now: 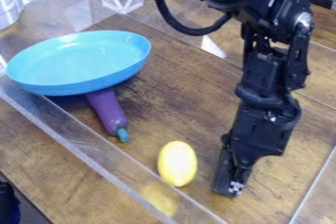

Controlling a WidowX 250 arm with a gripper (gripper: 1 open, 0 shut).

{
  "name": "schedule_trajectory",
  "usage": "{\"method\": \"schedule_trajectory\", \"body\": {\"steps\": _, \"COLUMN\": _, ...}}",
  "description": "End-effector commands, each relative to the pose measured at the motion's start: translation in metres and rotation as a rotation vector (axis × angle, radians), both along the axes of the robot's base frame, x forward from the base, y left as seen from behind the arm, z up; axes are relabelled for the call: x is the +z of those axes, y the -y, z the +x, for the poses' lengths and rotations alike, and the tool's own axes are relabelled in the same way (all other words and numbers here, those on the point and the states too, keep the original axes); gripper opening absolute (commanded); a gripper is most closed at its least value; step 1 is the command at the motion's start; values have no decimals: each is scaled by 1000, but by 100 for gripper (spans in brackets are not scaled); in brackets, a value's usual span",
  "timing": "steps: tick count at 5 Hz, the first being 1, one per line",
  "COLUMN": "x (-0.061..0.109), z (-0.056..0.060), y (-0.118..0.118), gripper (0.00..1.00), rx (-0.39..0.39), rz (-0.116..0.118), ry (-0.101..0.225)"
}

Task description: Put the lemon on the blue tray

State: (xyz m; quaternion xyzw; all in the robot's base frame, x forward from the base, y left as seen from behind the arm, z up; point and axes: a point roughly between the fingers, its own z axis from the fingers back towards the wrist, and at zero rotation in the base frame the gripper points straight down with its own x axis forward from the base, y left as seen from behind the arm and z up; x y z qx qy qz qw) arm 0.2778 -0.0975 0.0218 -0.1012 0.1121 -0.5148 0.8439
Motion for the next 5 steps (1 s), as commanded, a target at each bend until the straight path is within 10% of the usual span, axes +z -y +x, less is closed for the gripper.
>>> {"method": "schedule_trajectory", "body": {"steps": 1, "x": 20, "z": 13, "y": -14, "gripper": 0, "rx": 47, "rz": -13, "ry": 55}}
{"method": "schedule_trajectory", "body": {"steps": 2, "x": 16, "z": 8, "y": -25, "gripper": 100, "rx": 74, "rz": -10, "ry": 44}}
{"method": "schedule_trajectory", "body": {"steps": 3, "x": 14, "z": 2, "y": -34, "gripper": 0, "rx": 94, "rz": -9, "ry": 40}}
{"method": "schedule_trajectory", "body": {"steps": 4, "x": 14, "z": -5, "y": -46, "gripper": 0, "rx": 128, "rz": -4, "ry": 35}}
{"method": "schedule_trajectory", "body": {"steps": 5, "x": 17, "z": -3, "y": -55, "gripper": 100, "rx": 146, "rz": -1, "ry": 30}}
